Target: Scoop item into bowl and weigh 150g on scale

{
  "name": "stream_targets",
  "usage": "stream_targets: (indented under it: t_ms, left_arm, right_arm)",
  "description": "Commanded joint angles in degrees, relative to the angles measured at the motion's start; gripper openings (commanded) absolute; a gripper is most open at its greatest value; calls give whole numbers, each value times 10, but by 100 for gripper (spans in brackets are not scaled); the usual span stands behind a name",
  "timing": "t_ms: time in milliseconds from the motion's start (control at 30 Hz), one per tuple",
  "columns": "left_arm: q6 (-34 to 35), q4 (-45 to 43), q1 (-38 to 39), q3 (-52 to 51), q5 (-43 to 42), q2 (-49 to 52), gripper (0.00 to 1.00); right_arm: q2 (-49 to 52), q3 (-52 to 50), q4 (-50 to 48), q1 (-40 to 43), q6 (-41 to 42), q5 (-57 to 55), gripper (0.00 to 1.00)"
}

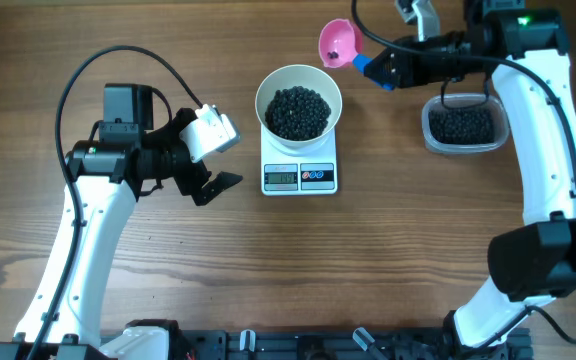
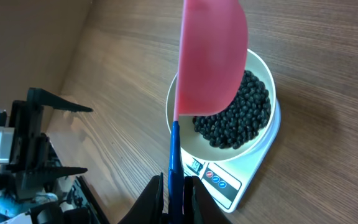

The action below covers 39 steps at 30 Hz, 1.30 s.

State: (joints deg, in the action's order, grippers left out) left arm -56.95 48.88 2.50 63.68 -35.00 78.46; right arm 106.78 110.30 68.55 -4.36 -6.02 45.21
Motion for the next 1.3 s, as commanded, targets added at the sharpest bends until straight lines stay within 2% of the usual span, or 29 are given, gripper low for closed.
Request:
stream_targets:
  t_ms: [0,633,1000,1267]
  left_arm:
    - [-12,0,-3,-1,-3,3,100]
    - [-12,0,-3,-1,-3,3,100]
    - [-12,0,-3,-1,-3,3,100]
    - [-12,0,-3,-1,-3,3,100]
  right_arm:
    - [-22,16,1,5,2,29,4]
    - [-22,16,1,4,1,24,4]
    - [-22,16,1,-84,2,-139,4]
    - [-22,16,1,-91,5,-144,4]
